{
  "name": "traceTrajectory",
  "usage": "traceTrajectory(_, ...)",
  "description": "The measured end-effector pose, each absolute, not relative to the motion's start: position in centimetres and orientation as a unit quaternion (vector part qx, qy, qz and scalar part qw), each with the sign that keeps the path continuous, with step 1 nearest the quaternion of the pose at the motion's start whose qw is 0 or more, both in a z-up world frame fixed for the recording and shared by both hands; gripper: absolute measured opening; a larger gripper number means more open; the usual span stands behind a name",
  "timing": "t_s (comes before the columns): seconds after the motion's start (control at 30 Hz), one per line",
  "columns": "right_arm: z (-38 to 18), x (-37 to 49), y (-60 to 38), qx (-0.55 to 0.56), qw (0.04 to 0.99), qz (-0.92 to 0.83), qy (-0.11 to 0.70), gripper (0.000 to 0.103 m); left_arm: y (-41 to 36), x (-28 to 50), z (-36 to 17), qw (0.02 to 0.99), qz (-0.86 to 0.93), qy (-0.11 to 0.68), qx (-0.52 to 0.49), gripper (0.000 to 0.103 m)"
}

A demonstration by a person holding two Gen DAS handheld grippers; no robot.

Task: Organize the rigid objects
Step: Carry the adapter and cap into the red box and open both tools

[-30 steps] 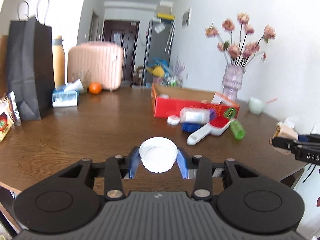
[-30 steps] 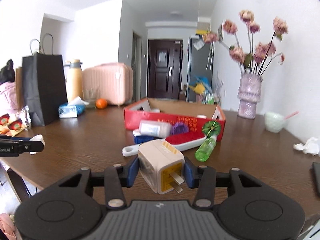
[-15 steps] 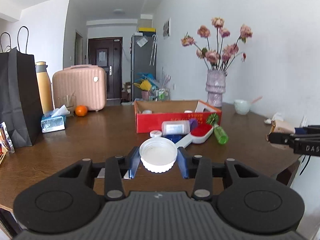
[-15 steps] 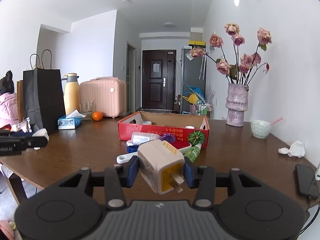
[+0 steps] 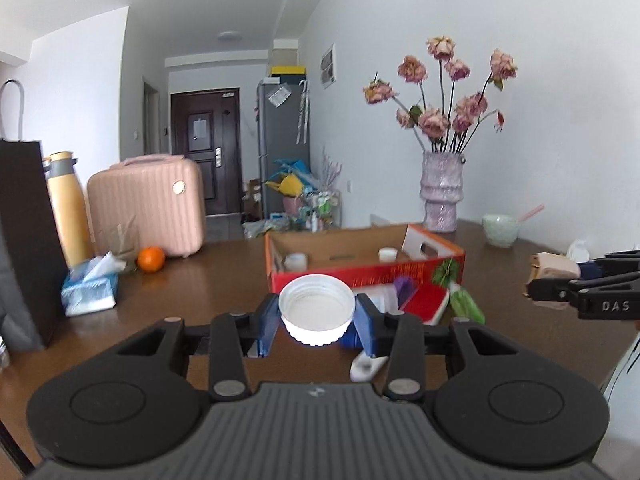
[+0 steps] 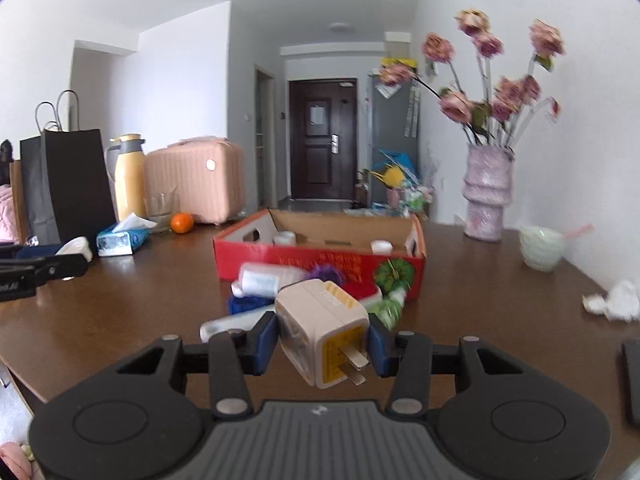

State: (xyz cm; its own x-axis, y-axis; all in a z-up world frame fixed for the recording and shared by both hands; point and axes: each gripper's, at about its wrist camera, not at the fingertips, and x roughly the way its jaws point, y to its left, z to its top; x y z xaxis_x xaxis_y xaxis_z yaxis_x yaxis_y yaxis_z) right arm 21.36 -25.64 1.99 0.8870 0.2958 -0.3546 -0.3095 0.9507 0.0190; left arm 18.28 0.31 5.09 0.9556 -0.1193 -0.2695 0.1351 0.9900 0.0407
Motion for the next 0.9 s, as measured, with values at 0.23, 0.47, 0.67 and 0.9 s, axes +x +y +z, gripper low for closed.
traceTrajectory(0.23, 6.7, 29.1, -24.8, -0.058, 0.969, 0.188, 0.151, 0.046, 0.1, 26.7, 7.7, 0.988, -0.07, 0.136, 0.026, 0.041)
traceTrajectory(0.47, 8.7, 38.8, -24.6, -0.089, 0.96, 0.209, 0.161, 0.046, 0.0, 36.4, 8.6, 0.983, -0.08, 0.165, 0.022, 0.041)
traceTrajectory(0.67, 9.4, 48.6, -24.6, -0.089, 0.946, 0.227, 0.213, 0.046, -0.9, 46.3, 9.1, 0.968, -0.114, 0.222, 0.028, 0.041)
traceTrajectory(0.9, 6.8, 60.7, -22.9, -0.059, 0.913, 0.246, 0.32, 0.046, -2.1, 57.3, 7.5, 0.949, -0.117, 0.291, 0.038, 0.041)
